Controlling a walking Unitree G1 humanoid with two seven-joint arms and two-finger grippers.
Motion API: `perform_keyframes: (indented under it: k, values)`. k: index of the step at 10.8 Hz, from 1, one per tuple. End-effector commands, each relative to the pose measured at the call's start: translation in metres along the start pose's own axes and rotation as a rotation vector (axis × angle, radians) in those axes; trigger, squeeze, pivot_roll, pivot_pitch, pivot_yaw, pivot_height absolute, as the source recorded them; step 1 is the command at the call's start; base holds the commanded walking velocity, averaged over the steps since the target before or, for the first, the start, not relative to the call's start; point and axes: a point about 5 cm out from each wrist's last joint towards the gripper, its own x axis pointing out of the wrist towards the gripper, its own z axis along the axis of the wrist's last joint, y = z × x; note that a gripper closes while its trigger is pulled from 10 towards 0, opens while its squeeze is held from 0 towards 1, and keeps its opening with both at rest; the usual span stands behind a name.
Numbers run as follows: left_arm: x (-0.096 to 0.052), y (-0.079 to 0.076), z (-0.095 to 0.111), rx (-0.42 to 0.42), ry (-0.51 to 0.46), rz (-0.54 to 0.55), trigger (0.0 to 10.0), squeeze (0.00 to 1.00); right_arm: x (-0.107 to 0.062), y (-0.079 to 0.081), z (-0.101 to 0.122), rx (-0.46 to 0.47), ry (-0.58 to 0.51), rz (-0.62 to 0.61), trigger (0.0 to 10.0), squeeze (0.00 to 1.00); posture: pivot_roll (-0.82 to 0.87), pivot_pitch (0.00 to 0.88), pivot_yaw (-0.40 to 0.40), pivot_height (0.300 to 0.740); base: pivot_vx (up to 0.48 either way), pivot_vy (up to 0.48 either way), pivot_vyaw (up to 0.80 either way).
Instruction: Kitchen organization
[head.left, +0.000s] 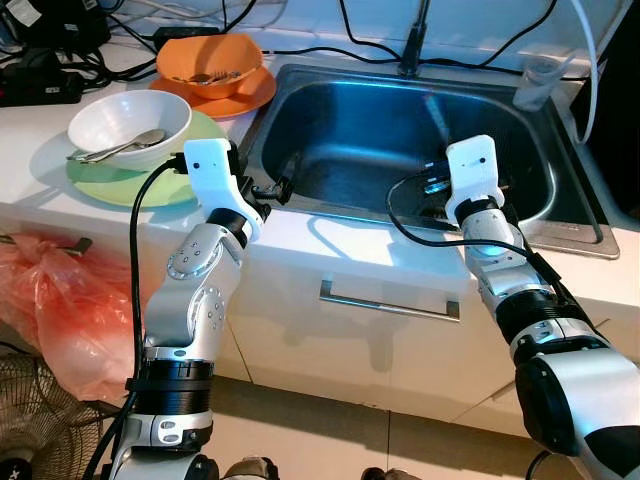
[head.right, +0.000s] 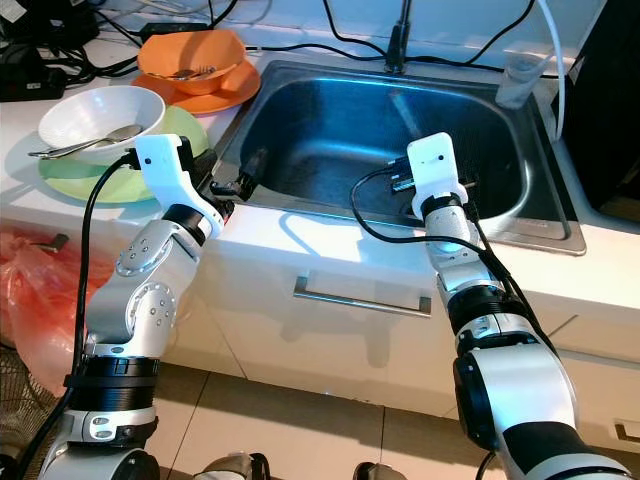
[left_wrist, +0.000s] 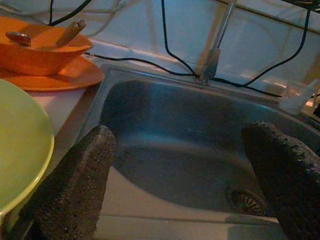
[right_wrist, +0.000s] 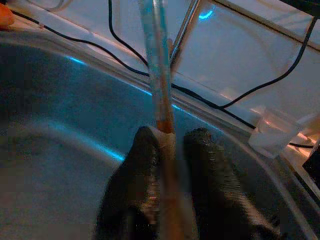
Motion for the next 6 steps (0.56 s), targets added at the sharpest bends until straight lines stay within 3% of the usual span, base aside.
perform_keyframes:
  k: [1, 3, 6]
  values:
    - [0.000, -0.001, -0.001, 0.006, 0.005, 0.001, 10.0, 0.00, 0.000, -0.002, -0.003, 0.022, 0.027, -0.016, 10.0, 1.00, 0.11, 0.107, 0.014, 0.740, 0.000, 0.000, 0.00]
    - [-0.001, -0.004, -0.003, 0.003, 0.025, -0.023, 10.0, 0.00, -0.001, -0.001, -0.005, 0.030, 0.032, -0.016, 10.0, 1.00, 0.11, 0.107, 0.014, 0.740, 0.000, 0.000, 0.00]
    - [-0.004, -0.016, -0.010, -0.012, 0.083, -0.152, 10.0, 0.00, -0.002, -0.001, -0.006, 0.038, 0.032, -0.012, 10.0, 1.00, 0.11, 0.108, 0.018, 0.740, 0.000, 0.000, 0.00]
